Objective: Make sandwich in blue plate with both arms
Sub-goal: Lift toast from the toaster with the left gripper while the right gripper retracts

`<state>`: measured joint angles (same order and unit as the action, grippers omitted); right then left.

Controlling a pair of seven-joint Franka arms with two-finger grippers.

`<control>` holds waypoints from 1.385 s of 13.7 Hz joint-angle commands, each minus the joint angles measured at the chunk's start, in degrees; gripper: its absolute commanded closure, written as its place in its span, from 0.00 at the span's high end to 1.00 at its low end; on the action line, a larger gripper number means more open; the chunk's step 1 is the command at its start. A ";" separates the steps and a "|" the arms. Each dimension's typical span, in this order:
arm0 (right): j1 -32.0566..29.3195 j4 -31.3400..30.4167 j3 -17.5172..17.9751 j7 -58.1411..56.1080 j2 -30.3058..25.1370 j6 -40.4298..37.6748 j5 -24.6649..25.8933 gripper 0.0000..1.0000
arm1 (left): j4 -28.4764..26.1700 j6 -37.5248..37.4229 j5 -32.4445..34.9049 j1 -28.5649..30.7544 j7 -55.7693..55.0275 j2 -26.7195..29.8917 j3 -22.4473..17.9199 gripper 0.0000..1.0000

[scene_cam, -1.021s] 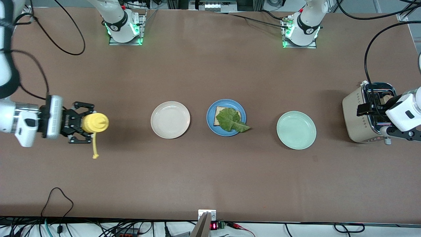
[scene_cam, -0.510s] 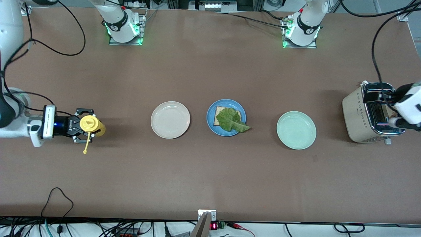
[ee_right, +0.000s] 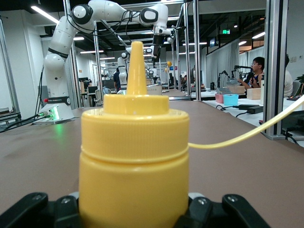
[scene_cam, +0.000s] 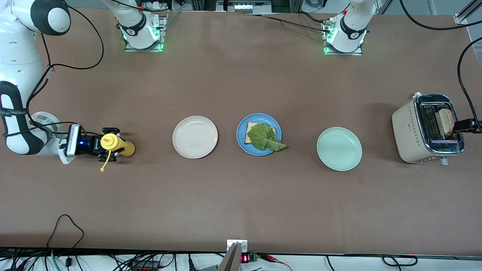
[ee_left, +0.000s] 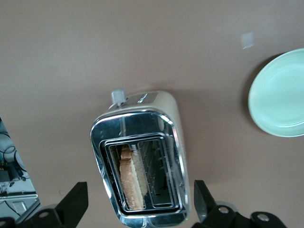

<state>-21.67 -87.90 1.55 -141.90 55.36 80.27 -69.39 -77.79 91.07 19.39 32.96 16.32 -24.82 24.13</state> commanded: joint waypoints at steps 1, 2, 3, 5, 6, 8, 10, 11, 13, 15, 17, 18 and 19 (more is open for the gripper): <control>-1.88 1.15 1.18 -1.44 1.33 -1.79 -1.01 0.31 | -9.63 6.73 1.09 5.34 1.52 2.75 1.09 0.96; -2.23 1.15 1.18 -1.45 1.94 -1.79 -1.01 0.34 | -12.28 9.63 1.09 6.14 1.52 3.11 1.09 0.95; -2.41 1.15 1.18 -1.62 2.30 -1.79 -1.01 0.36 | -14.30 10.96 1.09 6.76 1.52 3.28 1.09 0.91; -2.94 1.15 1.18 -2.06 2.30 -1.79 -1.01 0.61 | -16.42 11.50 1.00 7.81 1.44 3.20 1.09 0.81; -3.12 1.15 1.09 -1.98 2.30 -1.79 -0.93 0.80 | -17.65 11.50 1.00 7.99 1.44 3.20 1.09 0.75; -3.99 1.24 1.09 -1.71 2.21 -1.79 -0.49 1.00 | -19.15 10.98 1.09 9.22 1.52 3.28 1.09 0.63; -4.78 2.11 0.83 -1.27 1.34 -1.79 1.87 1.00 | -19.77 10.89 1.09 10.71 1.87 3.37 1.09 0.59; -5.74 2.56 0.83 -0.75 1.16 -1.79 3.63 1.00 | -19.86 10.89 1.17 10.81 1.88 3.37 0.92 0.57; -7.33 2.65 0.83 -0.22 0.28 -1.79 6.36 1.00 | -20.83 9.14 1.26 10.72 1.88 3.98 1.09 0.40; -8.39 2.65 0.83 1.79 -1.38 -1.44 10.13 1.00 | -20.74 6.77 1.17 10.81 2.14 4.16 1.18 0.27; -7.87 2.65 -0.22 5.21 -5.85 0.05 13.91 1.00 | -20.39 5.71 1.17 10.72 2.05 4.43 1.27 0.06; -7.34 2.65 -0.75 7.49 -8.48 1.89 16.10 1.00 | -20.04 5.44 1.17 10.72 2.14 4.52 1.35 0.01; -6.73 2.56 -0.75 11.17 -11.21 3.82 19.00 1.00 | -19.60 5.26 1.17 10.63 2.14 4.60 1.53 0.01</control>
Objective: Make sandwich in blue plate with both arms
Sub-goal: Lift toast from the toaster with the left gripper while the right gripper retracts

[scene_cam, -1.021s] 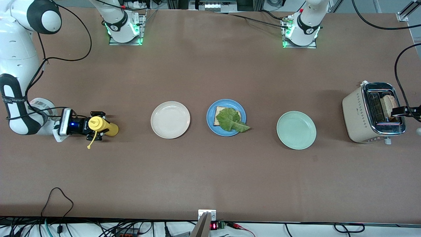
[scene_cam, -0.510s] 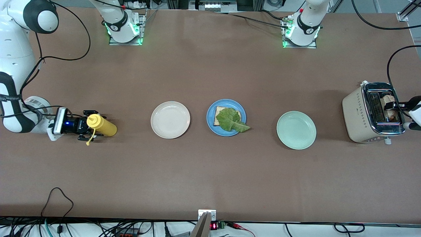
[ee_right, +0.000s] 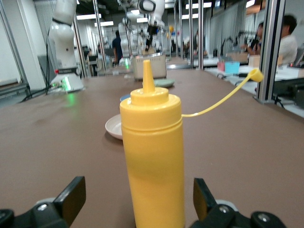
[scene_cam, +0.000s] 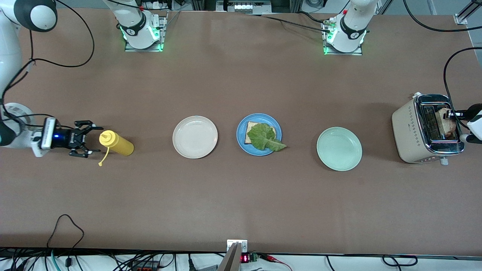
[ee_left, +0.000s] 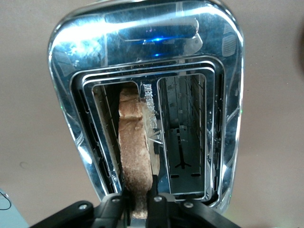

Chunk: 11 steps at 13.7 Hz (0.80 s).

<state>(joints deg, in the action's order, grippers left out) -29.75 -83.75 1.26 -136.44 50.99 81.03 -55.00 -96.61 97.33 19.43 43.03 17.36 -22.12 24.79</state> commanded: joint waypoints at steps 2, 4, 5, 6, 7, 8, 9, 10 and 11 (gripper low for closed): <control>2.76 -1.85 -0.47 14.92 -12.38 6.84 9.63 1.00 | 0.54 -1.44 1.13 0.21 1.18 3.13 1.40 0.01; 4.86 -2.03 -0.47 28.70 -17.57 8.96 15.50 1.00 | 3.25 -3.28 1.13 0.21 1.35 4.62 2.80 0.01; 6.45 -2.20 -0.47 35.12 -20.29 10.36 18.49 1.00 | 5.53 -5.72 1.13 0.21 2.49 4.89 3.68 0.01; 8.03 -2.20 -0.47 41.62 -22.67 11.85 22.70 1.00 | 8.34 -8.27 1.13 0.12 3.19 4.98 4.29 0.01; 9.78 -2.38 -0.47 48.13 -24.61 13.00 26.66 1.00 | 10.72 -10.39 1.13 0.03 3.20 4.98 5.00 0.01; 11.28 -2.38 -0.47 55.33 -26.19 13.10 29.40 1.00 | 12.83 -12.32 1.05 0.03 3.29 4.98 5.96 0.01; 12.77 -2.29 -0.47 62.19 -27.43 13.10 32.56 1.00 | 14.68 -13.91 1.05 0.03 3.64 4.98 7.10 0.01; 14.27 -2.29 -0.47 67.91 -28.57 13.19 35.28 1.00 | 15.57 -14.53 0.87 0.03 4.42 4.98 8.24 0.01; 16.20 -2.20 -0.47 73.80 -29.97 13.27 38.44 1.00 | 15.84 -14.71 -0.17 0.12 5.74 4.98 10.00 0.01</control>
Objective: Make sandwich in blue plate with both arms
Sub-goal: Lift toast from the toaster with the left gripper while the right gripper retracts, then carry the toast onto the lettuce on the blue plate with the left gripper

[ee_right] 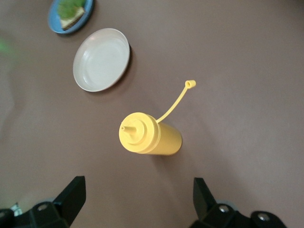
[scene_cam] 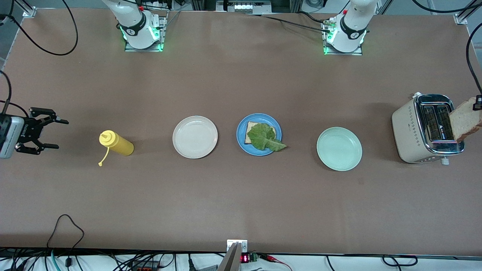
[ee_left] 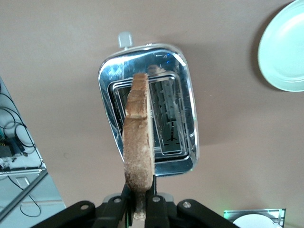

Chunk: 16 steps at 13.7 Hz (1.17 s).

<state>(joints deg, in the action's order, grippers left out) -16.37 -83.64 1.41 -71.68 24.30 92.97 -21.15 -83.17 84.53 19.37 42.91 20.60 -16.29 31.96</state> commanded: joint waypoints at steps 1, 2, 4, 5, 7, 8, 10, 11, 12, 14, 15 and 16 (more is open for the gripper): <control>4.40 -2.32 -0.62 15.19 -4.51 1.34 8.28 1.00 | 2.40 -1.83 -2.29 0.24 3.99 -0.94 4.58 0.01; 5.90 -2.32 -0.62 20.91 -5.48 1.17 10.75 1.00 | 2.40 -1.83 -6.58 0.15 4.44 -1.03 5.65 0.01; 8.10 -2.40 -0.62 29.01 -6.81 0.90 14.71 1.00 | 1.43 -2.00 -12.23 -1.16 4.27 -1.90 7.84 0.01; 9.76 -2.40 -0.53 35.58 -7.85 0.73 17.26 1.00 | 1.34 -2.70 -13.81 -3.69 3.92 -3.30 8.55 0.01; 11.00 -3.01 -0.53 44.14 -10.05 0.38 17.64 1.00 | 1.34 -6.29 -21.52 -8.88 4.27 -5.06 8.64 0.01; 11.62 -3.54 -0.53 46.69 -11.19 0.20 17.72 1.00 | 1.34 -7.27 -24.26 -11.95 3.75 -6.03 8.73 0.01; 12.93 -5.12 -0.44 53.54 -13.74 0.20 19.12 1.00 | 1.25 -6.40 -26.56 -18.80 2.17 -8.31 8.64 0.01; 13.64 -6.61 -0.44 55.49 -15.58 0.46 19.91 1.00 | 1.17 -3.87 -28.57 -20.66 0.07 -10.32 8.64 0.01; 14.43 -7.58 -0.44 56.55 -17.25 0.46 20.09 1.00 | 0.38 -0.98 -31.38 -21.64 -2.04 -12.17 8.64 0.01; 15.31 -8.55 -0.53 59.01 -19.63 0.37 20.79 1.00 | -2.77 7.79 -37.09 -23.48 -3.11 -14.73 8.64 0.01; 16.27 -9.43 -0.62 61.55 -21.12 0.29 20.97 1.00 | -5.40 13.15 -39.47 -24.10 -3.11 -15.61 8.64 0.01; 16.80 -10.13 -0.70 63.48 -22.18 0.29 21.06 1.00 | -8.82 19.12 -43.15 -24.89 -3.20 -16.05 8.64 0.01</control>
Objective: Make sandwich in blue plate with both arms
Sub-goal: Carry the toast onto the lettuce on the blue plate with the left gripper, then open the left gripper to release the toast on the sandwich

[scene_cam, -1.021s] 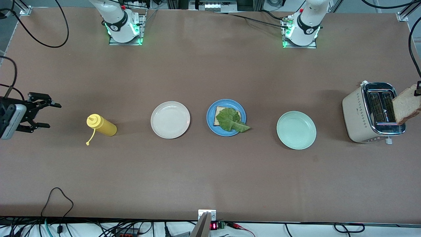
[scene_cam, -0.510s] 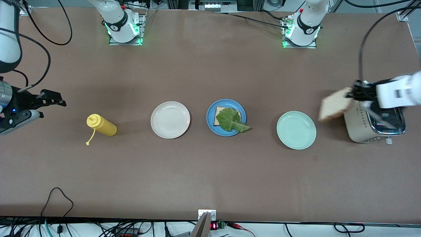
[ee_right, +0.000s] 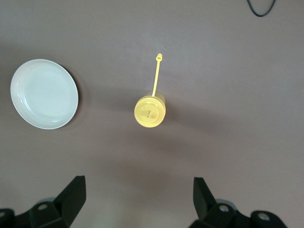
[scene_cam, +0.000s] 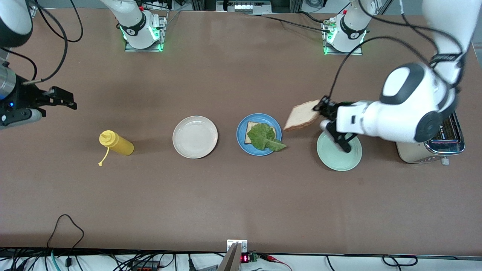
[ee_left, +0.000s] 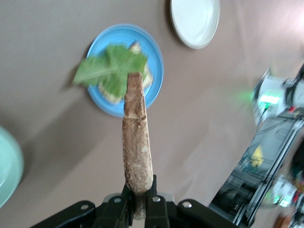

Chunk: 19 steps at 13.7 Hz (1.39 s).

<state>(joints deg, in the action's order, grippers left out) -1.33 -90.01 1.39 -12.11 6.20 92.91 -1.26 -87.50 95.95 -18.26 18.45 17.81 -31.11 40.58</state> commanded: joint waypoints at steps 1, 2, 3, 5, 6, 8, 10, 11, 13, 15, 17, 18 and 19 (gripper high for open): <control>2.30 -4.73 -0.69 4.90 -5.49 0.43 1.26 1.00 | -7.91 13.86 -8.86 -1.13 -0.32 -1.59 0.02 0.01; 3.26 -5.52 -0.77 5.86 -6.63 0.52 1.52 1.00 | -11.08 20.01 -12.55 -2.18 -0.24 -1.94 0.11 0.01; 4.40 -6.31 -1.47 7.18 -8.04 0.43 2.13 1.00 | -12.85 24.16 -16.41 -3.58 0.20 -2.29 0.11 0.01; 6.69 -7.72 -3.41 7.45 -10.33 0.43 2.22 1.00 | -14.27 26.31 -20.92 -4.82 0.99 -4.21 0.11 0.01; 6.35 -7.64 -3.50 7.19 -10.51 0.43 2.22 1.00 | -14.36 26.31 -21.89 -4.65 2.30 -5.97 0.11 0.01; 5.64 -7.03 -3.59 6.49 -10.51 0.61 2.22 1.00 | -14.36 26.48 -25.57 -4.47 10.18 -9.75 0.02 0.01; 5.81 -4.58 -3.50 5.35 -9.73 0.61 2.14 1.00 | -14.45 27.62 -26.56 -4.56 14.17 -11.78 -0.06 0.01; 5.73 -3.26 -3.59 5.00 -8.76 0.17 2.14 1.00 | -14.45 27.63 -26.56 -4.82 14.44 -12.05 -0.24 0.01; 5.29 -2.28 -3.59 5.34 -8.14 0.34 1.52 1.00 | -14.45 27.63 -26.47 -4.91 15.05 -12.40 -0.85 0.01; 5.03 -0.88 -3.67 6.14 -7.79 0.69 1.52 1.00 | -14.45 27.63 -26.47 -4.82 16.20 -13.36 -1.29 0.01; 4.67 -0.79 -4.37 6.14 -7.79 0.78 0.82 1.00 | -14.45 27.63 -26.47 -5.00 16.20 -13.63 -2.43 0.03; 4.76 -0.79 -4.29 6.22 -7.87 0.87 0.82 1.00 | -14.45 27.63 -26.47 -5.00 16.20 -13.63 -2.61 0.05; 4.76 -0.70 -4.29 6.05 -7.87 0.96 0.90 1.00 | -14.54 27.63 -26.47 -5.00 16.20 -13.72 -2.87 0.11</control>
<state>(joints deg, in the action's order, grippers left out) 3.79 -92.02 -3.06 -6.13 -2.20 93.92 0.18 -102.23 123.57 -43.07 13.49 32.19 -44.61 38.17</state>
